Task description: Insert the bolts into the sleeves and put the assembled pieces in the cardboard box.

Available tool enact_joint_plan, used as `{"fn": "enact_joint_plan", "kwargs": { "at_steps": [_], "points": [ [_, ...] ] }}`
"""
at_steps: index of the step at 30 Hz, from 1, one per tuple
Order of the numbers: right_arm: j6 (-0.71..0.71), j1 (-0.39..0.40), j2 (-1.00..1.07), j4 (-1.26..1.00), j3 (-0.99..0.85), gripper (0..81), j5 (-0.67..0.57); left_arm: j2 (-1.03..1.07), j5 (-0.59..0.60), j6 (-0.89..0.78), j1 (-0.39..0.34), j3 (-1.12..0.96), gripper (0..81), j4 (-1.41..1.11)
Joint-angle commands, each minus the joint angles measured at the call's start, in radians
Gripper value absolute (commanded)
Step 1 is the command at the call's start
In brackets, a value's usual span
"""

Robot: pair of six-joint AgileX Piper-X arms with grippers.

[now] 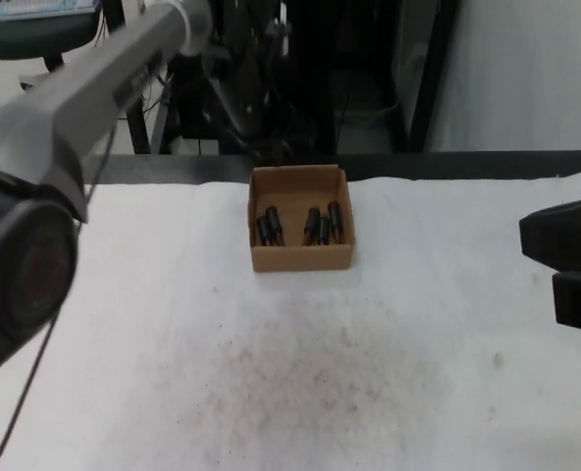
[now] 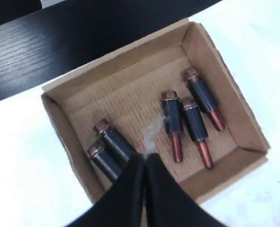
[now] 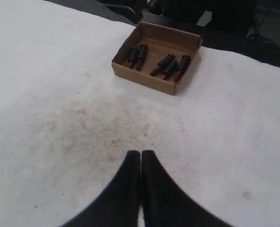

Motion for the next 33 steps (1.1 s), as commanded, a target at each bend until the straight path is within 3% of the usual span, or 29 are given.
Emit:
{"fn": "enact_joint_plan", "kwargs": {
  "at_steps": [1, 6, 9, 13, 20, 24, 29, 33],
  "points": [
    [-0.026, -0.016, -0.019, -0.003, 0.015, 0.6, 0.06, -0.092, -0.011, 0.059, -0.014, -0.015, 0.3, 0.103],
    [-0.027, -0.079, -0.123, 0.007, 0.152, 0.6, 0.082, -0.249, -0.011, 0.114, -0.034, 0.083, 0.3, 0.169],
    [-0.024, -0.13, -0.235, 0.07, 0.247, 0.6, 0.082, -0.384, -0.011, 0.126, -0.046, 0.249, 0.3, 0.155],
    [-0.024, -0.183, -0.415, 0.175, 0.335, 0.6, 0.082, -0.634, -0.023, 0.119, -0.052, 0.602, 0.3, 0.044],
    [-0.026, -0.206, -0.728, 0.199, 0.361, 0.6, 0.082, -1.263, -0.155, -0.09, -0.038, 1.344, 0.3, -0.341],
    [-0.093, -0.206, -0.734, 0.239, 0.35, 0.6, 0.123, -1.646, -0.297, -0.208, -0.038, 1.594, 0.3, -0.473],
    [-0.093, -0.206, -0.734, 0.202, 0.362, 0.6, 0.226, -2.071, -0.411, -0.162, -0.038, 1.783, 0.3, -0.541],
    [-0.093, -0.206, -0.734, 0.048, 0.435, 0.6, 0.223, -2.22, -0.441, -0.13, -0.04, 1.895, 0.3, -0.543]
  ]
}}
